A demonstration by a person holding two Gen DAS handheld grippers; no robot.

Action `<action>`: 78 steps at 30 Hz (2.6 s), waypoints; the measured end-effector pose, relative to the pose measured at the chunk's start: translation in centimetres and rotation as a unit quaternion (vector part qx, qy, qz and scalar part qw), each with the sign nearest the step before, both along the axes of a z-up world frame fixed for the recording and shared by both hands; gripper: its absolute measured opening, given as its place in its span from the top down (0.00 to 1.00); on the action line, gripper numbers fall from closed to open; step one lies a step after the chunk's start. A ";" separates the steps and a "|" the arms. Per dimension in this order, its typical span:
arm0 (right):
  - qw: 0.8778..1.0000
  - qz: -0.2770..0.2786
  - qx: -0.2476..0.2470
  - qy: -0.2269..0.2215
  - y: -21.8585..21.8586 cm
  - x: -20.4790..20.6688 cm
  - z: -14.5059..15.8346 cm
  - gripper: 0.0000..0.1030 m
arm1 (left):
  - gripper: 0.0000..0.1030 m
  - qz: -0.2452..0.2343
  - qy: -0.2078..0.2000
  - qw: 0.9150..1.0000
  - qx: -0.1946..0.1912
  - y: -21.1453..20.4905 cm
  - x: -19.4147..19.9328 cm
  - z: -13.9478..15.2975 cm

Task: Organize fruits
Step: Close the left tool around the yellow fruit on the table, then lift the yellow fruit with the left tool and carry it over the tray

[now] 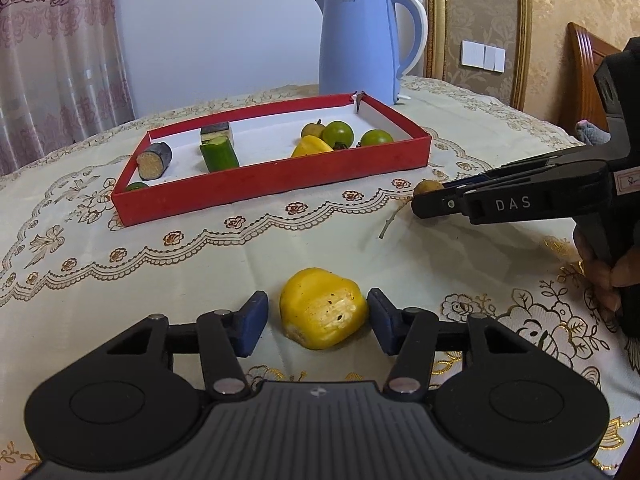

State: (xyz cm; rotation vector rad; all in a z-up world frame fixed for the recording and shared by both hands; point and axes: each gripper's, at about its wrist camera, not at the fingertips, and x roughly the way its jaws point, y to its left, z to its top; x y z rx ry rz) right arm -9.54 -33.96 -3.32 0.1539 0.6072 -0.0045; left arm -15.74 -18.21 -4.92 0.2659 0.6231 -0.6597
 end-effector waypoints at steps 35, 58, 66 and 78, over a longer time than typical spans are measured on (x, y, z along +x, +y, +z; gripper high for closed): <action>1.000 0.005 0.008 0.001 -0.2 0.1 -0.1 0.77 | 0.57 -0.002 -0.013 1.000 -0.012 1.7 1.9 2.1; 1.000 0.006 0.013 0.004 -0.3 0.2 -0.2 0.77 | 0.57 0.084 -0.042 0.995 -0.017 -1.7 15.8 3.7; 1.000 0.006 0.011 0.007 -0.2 0.3 -0.2 0.76 | 0.57 0.089 -0.016 0.996 -0.024 -2.1 17.4 1.9; 1.000 0.006 0.013 0.007 -0.3 0.3 -0.3 0.76 | 0.57 0.088 0.006 0.995 -0.050 -1.9 18.5 0.7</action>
